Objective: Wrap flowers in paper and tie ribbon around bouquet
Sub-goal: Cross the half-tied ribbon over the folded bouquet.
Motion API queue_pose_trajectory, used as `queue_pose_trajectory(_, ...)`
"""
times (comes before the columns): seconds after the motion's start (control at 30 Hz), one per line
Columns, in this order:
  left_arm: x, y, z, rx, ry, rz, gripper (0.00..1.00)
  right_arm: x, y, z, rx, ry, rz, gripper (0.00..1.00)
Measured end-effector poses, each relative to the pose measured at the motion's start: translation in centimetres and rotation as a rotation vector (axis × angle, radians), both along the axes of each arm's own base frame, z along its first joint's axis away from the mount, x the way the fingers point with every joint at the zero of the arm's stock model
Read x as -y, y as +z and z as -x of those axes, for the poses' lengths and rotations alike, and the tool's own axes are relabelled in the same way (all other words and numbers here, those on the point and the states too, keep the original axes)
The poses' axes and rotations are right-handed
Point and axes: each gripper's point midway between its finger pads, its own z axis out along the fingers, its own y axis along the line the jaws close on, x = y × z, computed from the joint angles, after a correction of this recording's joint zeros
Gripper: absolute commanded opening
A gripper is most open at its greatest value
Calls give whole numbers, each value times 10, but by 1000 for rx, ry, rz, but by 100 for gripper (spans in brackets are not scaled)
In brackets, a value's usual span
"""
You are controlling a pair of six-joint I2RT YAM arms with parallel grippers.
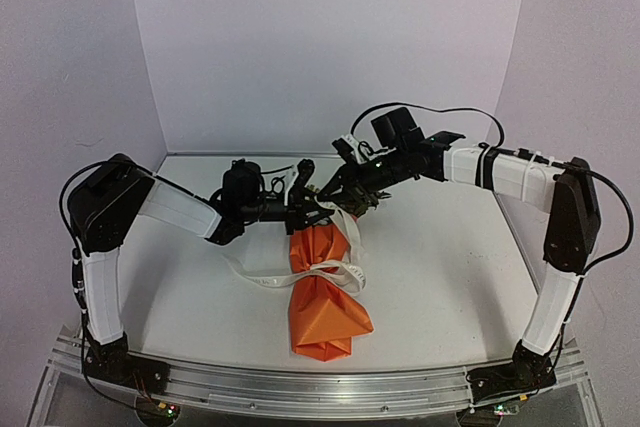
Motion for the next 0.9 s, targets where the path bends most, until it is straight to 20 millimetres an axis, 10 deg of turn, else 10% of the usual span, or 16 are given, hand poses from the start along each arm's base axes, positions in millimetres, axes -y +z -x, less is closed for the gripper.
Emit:
queue_pose_trajectory(0.2, 0, -1, -6, -23, 30, -2, 0, 0, -1, -1, 6, -4, 4, 7)
queue_pose_trajectory(0.6, -6, -6, -23, -127, 149, -82, 0, 27, -21, -11, 99, -114, 147, 77)
queue_pose_trajectory(0.9, -9, -4, -40, -242, 239, -208, 0, 56, -19, -8, 220, -192, 249, 98)
